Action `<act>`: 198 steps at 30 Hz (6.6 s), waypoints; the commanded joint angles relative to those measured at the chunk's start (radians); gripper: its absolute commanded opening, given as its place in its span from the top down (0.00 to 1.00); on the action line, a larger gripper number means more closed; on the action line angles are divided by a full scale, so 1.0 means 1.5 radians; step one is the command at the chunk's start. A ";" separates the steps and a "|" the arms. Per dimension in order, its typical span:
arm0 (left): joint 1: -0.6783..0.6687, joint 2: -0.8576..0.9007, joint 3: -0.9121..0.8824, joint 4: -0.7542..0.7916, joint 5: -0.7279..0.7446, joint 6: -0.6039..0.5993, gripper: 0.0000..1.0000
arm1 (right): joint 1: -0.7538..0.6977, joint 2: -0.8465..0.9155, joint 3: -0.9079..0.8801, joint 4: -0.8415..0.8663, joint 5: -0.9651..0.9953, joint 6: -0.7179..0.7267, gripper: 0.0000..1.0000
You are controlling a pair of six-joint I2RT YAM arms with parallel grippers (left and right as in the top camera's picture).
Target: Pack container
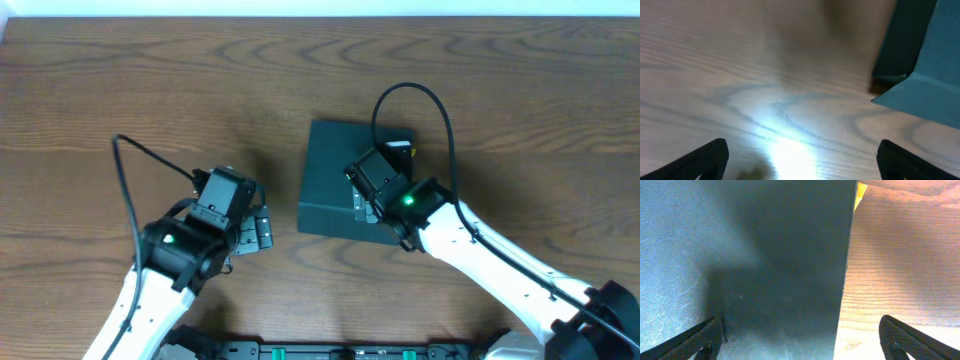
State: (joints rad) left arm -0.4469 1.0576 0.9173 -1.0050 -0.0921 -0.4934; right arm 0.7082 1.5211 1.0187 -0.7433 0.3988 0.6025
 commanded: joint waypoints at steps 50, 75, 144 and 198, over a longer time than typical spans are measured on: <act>-0.230 0.337 -0.066 0.304 -0.082 0.069 0.05 | -0.008 0.013 -0.013 0.002 0.031 0.027 0.01; -0.230 0.338 -0.117 0.498 -0.200 0.090 0.04 | -0.007 0.013 -0.013 0.002 0.031 0.027 0.01; 0.088 0.306 -0.011 0.478 0.086 0.152 0.05 | -0.279 0.110 0.019 0.164 -0.114 0.056 0.01; 0.041 -0.226 -0.010 0.101 0.036 0.194 0.04 | -0.065 -0.408 0.019 -0.157 0.031 -0.042 0.01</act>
State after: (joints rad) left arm -0.3836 0.7822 0.8833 -0.8268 -0.0280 -0.2249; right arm 0.5606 0.9558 1.0462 -0.9668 0.4129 0.5392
